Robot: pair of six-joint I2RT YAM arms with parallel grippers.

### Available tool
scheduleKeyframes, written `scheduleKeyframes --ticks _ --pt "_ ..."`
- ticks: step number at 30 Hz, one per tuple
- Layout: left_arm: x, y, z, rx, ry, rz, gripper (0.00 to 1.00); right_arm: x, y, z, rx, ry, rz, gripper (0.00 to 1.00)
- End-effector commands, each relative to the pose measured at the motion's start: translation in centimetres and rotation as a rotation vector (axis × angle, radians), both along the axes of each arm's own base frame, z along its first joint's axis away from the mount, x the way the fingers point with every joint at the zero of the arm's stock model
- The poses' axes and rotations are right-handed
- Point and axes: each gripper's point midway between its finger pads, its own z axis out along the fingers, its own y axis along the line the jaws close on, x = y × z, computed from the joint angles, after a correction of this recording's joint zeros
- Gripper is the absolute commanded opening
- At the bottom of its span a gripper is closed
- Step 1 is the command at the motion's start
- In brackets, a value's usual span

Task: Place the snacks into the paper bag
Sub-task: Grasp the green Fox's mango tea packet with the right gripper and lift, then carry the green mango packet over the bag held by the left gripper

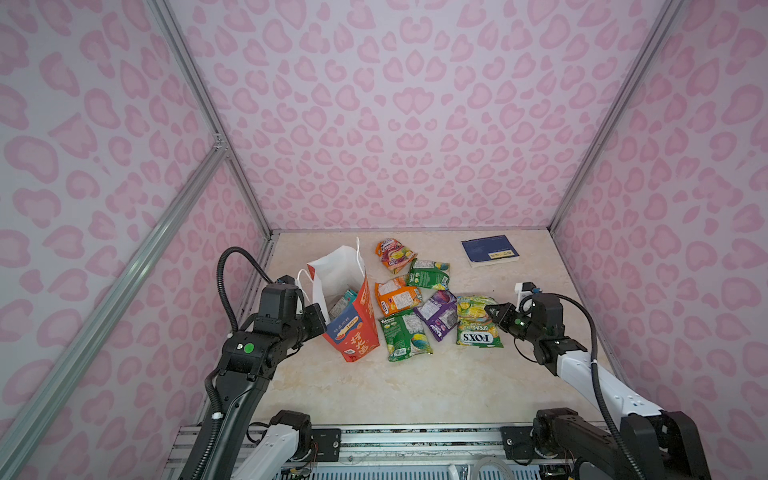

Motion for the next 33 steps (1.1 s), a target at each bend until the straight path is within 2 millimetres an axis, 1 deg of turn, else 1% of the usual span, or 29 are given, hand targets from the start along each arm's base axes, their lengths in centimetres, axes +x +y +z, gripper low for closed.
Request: scheduleKeyframes --ticks 1,4,7,9,12,13,15,19,23,26,29,33 --pt "-0.4 0.0 -0.7 0.005 0.033 -0.009 0.03 -0.7 0.0 0.2 -0.036 0.015 0.014 0.0" --pt "-0.4 -0.1 -0.7 0.001 0.033 -0.014 0.03 -1.0 0.4 1.4 -0.048 0.001 0.03 0.0" --pt "-0.4 0.0 -0.7 0.009 0.034 -0.014 0.03 -1.3 1.1 3.2 -0.066 -0.03 0.046 0.0" --pt "-0.4 -0.1 -0.6 0.008 0.032 -0.017 0.03 -1.6 1.4 5.0 -0.087 -0.064 0.052 0.0" --pt "-0.3 -0.1 -0.7 0.009 0.033 -0.022 0.03 -2.2 1.8 8.1 -0.127 -0.124 0.056 0.0" --pt "-0.3 -0.1 -0.7 0.01 0.035 -0.023 0.03 -2.4 2.0 9.5 -0.139 -0.156 0.057 0.0" --pt "-0.3 -0.2 -0.7 0.008 0.034 -0.024 0.03 -2.8 2.2 11.4 -0.16 -0.196 0.059 0.0" --pt "-0.3 -0.4 -0.6 0.001 0.03 -0.034 0.03 -3.6 3.5 15.5 -0.173 -0.271 0.08 0.0" --pt "-0.2 -0.6 -0.3 -0.008 0.023 -0.039 0.03 -3.7 5.6 20.1 -0.163 -0.356 0.115 0.0" --pt "-0.3 -0.7 -0.4 -0.016 0.023 -0.044 0.03 -3.4 7.8 23.7 -0.162 -0.416 0.154 0.0" --pt "-0.4 -0.7 -0.5 -0.019 0.024 -0.042 0.03 -2.9 10.6 27.6 -0.165 -0.485 0.201 0.0" --pt "-0.4 -1.0 -0.2 -0.042 0.014 -0.045 0.03 -2.2 14.7 31.9 -0.159 -0.569 0.259 0.0"
